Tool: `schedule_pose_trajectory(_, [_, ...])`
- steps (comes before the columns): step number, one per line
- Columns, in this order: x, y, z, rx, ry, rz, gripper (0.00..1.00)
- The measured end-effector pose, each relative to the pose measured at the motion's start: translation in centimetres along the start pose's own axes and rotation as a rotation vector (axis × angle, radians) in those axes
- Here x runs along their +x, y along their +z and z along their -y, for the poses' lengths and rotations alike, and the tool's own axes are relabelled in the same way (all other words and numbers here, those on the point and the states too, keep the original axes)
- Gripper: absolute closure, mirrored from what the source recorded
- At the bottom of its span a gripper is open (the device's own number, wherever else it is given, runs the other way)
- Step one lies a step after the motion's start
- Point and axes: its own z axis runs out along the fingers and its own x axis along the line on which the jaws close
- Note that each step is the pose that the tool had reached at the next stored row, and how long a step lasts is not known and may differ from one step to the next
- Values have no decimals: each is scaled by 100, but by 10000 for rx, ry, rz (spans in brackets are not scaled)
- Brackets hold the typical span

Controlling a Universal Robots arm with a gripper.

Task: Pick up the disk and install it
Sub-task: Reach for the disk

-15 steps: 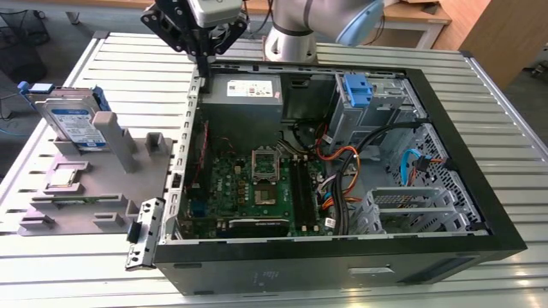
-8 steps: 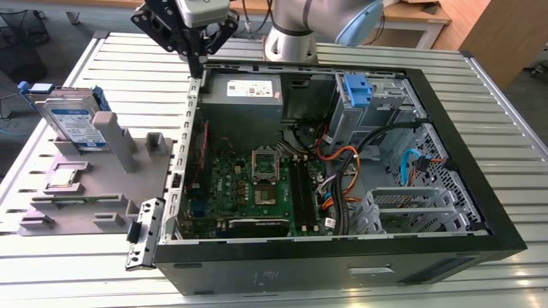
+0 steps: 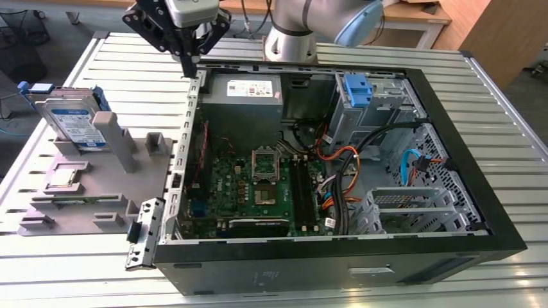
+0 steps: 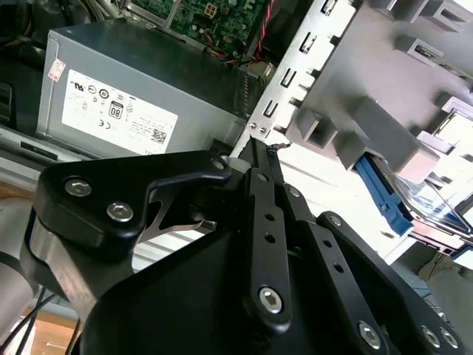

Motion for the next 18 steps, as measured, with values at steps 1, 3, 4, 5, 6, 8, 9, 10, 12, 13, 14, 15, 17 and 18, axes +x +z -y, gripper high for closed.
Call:
schedule_pose_trajectory(1, [13,0,1,0,1,0,89])
schedule_pose_trajectory(3, [41,0,3,0,-1,0,89])
schedule_pose_trajectory(4, [57,0,5,0,-1,0,89])
schedule_pose_trajectory(5, [73,1,6,0,-1,0,89])
schedule_pose_trajectory(6, [89,1,7,0,0,0,89])
schedule_pose_trajectory(8, [121,2,9,0,0,0,89])
schedule_pose_trajectory(9, [134,2,10,0,0,0,89])
schedule_pose_trajectory(10, [146,3,11,0,1,0,89])
schedule_pose_trajectory(12, [163,2,12,0,0,0,89])
schedule_pose_trajectory(13, [166,3,12,0,0,0,89])
schedule_pose_trajectory(14, [168,2,12,0,-1,0,89])
schedule_pose_trajectory(15, [169,2,13,0,-1,0,89])
schedule_pose_trajectory(17, [173,2,13,0,0,0,89])
schedule_pose_trajectory(18, [178,2,14,0,0,0,89])
